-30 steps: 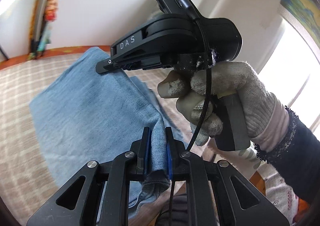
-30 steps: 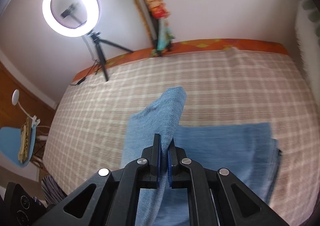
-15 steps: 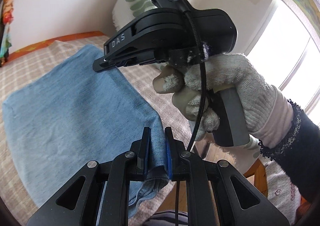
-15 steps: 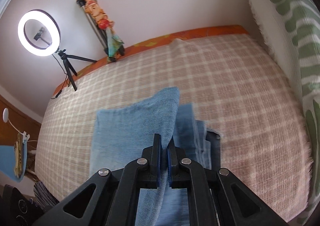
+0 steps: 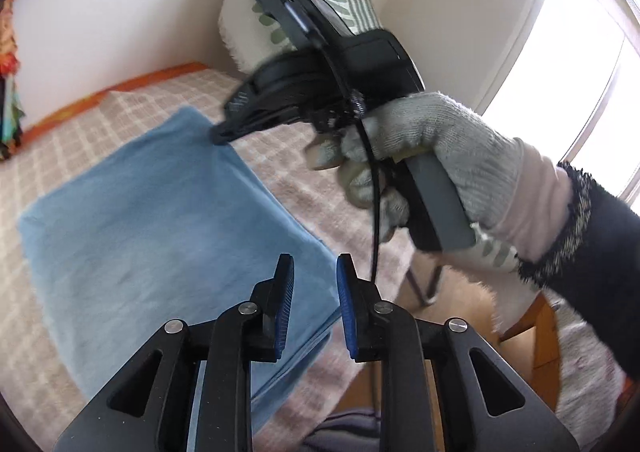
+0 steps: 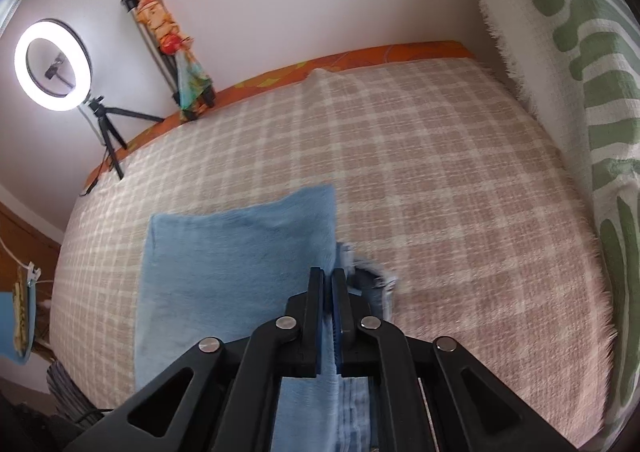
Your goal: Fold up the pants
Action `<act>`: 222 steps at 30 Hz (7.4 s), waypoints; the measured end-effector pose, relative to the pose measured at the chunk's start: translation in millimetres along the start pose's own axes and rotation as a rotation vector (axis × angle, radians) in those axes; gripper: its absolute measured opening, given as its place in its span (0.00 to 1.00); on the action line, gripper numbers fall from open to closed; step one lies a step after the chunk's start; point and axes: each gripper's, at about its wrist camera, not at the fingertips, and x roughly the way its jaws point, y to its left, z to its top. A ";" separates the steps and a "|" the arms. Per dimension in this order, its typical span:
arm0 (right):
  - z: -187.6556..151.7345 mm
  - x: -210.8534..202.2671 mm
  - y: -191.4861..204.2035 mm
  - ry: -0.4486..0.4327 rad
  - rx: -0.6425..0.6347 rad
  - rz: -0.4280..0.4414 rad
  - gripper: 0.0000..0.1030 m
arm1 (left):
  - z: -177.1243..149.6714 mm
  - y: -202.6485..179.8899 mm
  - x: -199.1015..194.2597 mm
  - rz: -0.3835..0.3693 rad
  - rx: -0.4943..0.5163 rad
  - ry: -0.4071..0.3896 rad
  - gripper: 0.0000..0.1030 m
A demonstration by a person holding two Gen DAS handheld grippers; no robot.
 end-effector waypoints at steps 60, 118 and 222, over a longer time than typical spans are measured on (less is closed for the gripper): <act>-62.5 37.3 -30.5 0.034 -0.064 0.375 1.00 | -68.2 187.4 -8.2 0.034 -0.514 0.042 0.57; 16.3 -51.5 72.3 -0.272 -0.248 0.093 0.15 | 61.2 160.2 -27.9 0.152 -0.175 -0.179 0.13; -51.7 -158.0 165.9 -0.470 -0.027 -0.329 1.00 | 0.8 98.9 -136.0 0.494 -0.193 -0.262 0.82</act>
